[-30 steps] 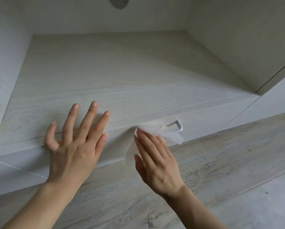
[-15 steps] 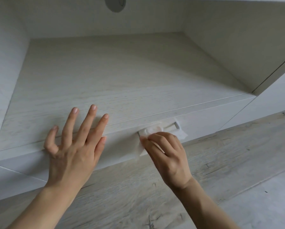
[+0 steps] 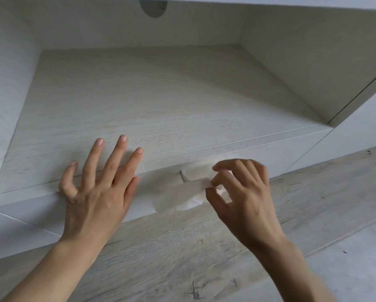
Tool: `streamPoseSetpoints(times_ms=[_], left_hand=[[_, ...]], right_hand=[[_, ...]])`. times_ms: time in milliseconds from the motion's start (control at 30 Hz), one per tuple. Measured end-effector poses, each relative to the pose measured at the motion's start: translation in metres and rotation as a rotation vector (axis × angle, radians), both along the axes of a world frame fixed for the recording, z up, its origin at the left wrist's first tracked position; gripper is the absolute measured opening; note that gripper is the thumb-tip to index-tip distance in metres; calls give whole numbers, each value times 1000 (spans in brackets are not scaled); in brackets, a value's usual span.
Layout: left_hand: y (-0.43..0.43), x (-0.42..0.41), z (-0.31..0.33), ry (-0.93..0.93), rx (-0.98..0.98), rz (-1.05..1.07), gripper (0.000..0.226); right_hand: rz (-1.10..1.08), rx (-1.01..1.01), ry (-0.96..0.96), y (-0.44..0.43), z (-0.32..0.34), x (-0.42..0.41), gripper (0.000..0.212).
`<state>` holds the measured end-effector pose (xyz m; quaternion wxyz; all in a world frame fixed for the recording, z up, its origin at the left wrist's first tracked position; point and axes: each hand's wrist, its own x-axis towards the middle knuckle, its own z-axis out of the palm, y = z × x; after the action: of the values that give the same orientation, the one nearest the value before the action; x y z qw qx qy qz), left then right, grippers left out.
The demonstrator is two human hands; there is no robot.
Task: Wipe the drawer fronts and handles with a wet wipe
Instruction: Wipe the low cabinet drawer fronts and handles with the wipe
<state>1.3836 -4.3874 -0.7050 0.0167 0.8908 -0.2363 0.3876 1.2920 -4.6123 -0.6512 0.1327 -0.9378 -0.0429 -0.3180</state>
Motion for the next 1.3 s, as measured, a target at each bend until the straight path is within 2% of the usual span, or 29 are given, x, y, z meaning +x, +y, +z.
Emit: streamPoseSetpoints(times_ms=[133,233,333,400,433,467,533,600,667,700,767,833,900,1000,1067,1167,1233,1300], left_hand=[[-1,-4,6,92,-56,-44,42],[-10,-10,17,160,-185,-176,46],[-29,-22,35,179,-200,-450,39],[-41,-35,44,302,-305,-553,30],[-45,-42,48,418,-390,-556,29],[-47,-48,51,590,-474,-517,37],[-53,-59,61,1049,-567,-301,74],[-56,-66,63,1443,-625,-149,88],[-61,-67,66,1753,-732,-200,85],[-64,-68,70,1878,-858,-241,76],[-66,-65,72,2022,-1138,-210,59],[-67,-61,71,2136,-1274,-113,66],[-70,-61,69,2195,-1348,-75,70],[-72,-61,70,2087,-1555,-17,43],[-73,-60,70,2015,-1592,8,29],[-75,-57,69,2040,-1608,-68,10],[-75,-57,75,1998,-1624,-116,21],[-76,-54,77,1922,-1718,-155,25]], right_hand=[[18,452,425,2,28,0,11],[13,550,451,6,39,4,9],[-28,532,435,12,46,8,23],[-106,596,402,15,49,8,31],[-164,659,379,16,51,7,34],[-217,734,357,16,54,7,35],[-273,885,318,16,57,5,36],[-259,1034,317,15,58,5,37],[-242,1167,324,16,59,5,35],[-236,1250,324,17,58,5,32],[-210,1395,350,16,56,3,33],[-167,1538,365,15,53,2,31],[-128,1630,360,13,52,0,27],[-121,1587,329,9,53,-2,27],[-139,1554,299,5,53,-3,33],[-168,1483,304,2,51,-5,42],[-219,1327,288,1,52,-7,44],[-233,1263,271,-1,53,-7,45]])
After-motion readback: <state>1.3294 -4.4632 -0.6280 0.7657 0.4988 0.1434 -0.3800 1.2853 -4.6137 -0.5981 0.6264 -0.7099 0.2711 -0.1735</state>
